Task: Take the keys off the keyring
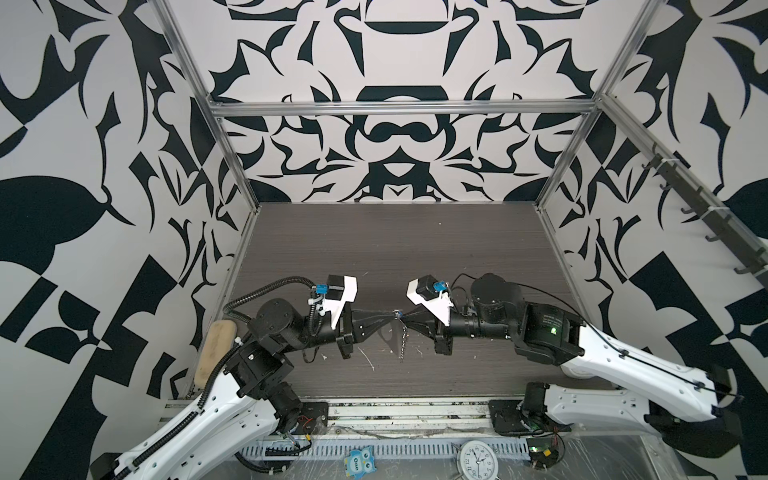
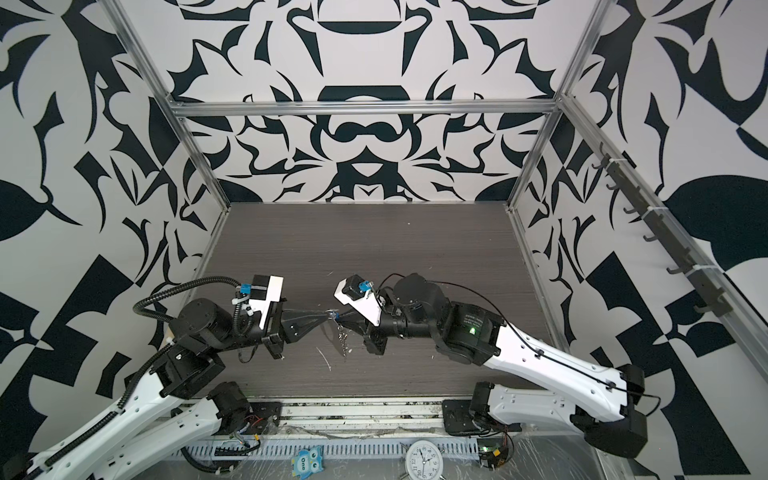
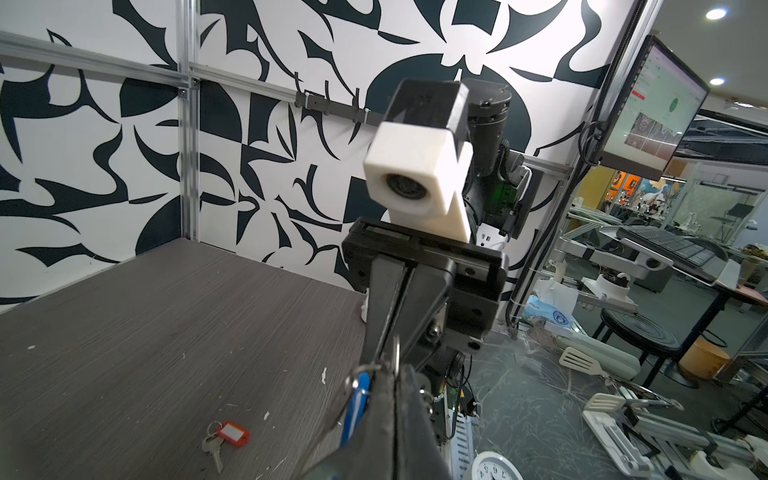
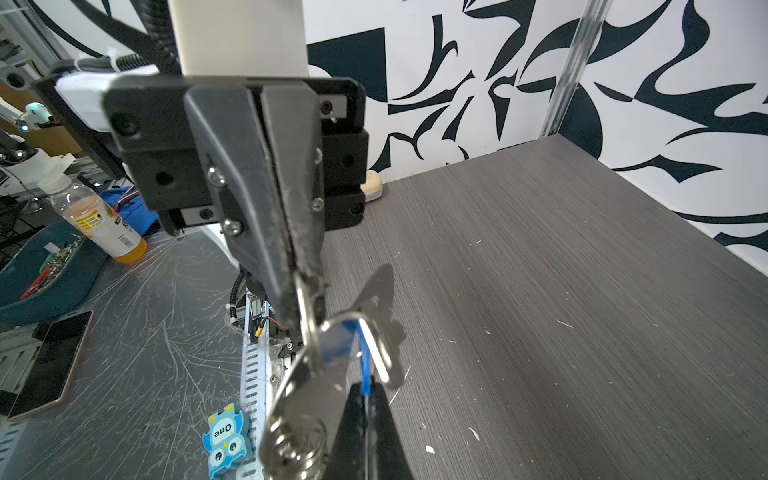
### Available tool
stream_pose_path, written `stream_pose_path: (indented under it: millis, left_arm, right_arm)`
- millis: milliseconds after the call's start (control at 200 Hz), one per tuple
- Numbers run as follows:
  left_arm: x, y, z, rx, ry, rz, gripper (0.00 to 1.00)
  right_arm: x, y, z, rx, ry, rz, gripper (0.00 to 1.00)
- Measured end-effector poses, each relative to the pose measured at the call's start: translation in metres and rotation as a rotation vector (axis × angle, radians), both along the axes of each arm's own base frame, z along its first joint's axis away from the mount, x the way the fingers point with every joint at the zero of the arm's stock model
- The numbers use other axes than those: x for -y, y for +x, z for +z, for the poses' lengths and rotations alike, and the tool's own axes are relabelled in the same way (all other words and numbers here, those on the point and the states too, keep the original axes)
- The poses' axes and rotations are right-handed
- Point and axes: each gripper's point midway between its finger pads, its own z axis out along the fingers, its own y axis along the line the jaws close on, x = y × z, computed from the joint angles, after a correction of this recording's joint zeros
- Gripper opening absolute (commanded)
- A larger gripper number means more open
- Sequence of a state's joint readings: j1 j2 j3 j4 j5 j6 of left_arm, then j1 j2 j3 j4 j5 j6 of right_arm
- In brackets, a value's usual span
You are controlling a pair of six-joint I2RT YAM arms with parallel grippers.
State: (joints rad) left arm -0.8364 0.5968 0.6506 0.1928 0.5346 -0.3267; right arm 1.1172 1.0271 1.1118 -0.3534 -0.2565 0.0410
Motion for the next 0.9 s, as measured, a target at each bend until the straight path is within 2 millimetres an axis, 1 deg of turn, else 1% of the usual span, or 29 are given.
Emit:
stream_pose_path:
  millis: [210,395,505,595,700,770,900]
  left_arm:
    - [0.001,0.010,-0.006,-0.014,-0.056,0.039,0.00]
    - [-0.001,0.013,0.007,0.007,-0.121,0.058,0.00]
    - [-0.003,0.013,0.011,0.018,-0.145,0.064,0.00]
    - [-0.007,0.011,0.016,0.030,-0.161,0.069,0.00]
    - [-0.013,0.008,0.019,0.039,-0.171,0.082,0.00]
    - [-0.017,0.006,0.019,0.041,-0.166,0.091,0.00]
    - [-0.024,0.003,0.016,0.045,-0.155,0.114,0.00]
  right_arm:
    - [-0.016,0.001,-0.007,0.008,-0.007,0.010,0.00]
    - [-0.034,0.002,-0.008,0.014,0.017,0.034,0.00]
    - [-0.039,0.000,-0.006,0.017,0.036,0.048,0.00]
    - [-0.039,0.000,-0.003,0.019,0.046,0.048,0.00]
    - [-0.036,0.001,-0.005,0.024,0.043,0.031,0.00]
    - [-0.030,0.004,-0.008,0.033,0.039,0.004,0.00]
    - [-0.012,0.010,-0.015,0.049,0.025,-0.067,0.00]
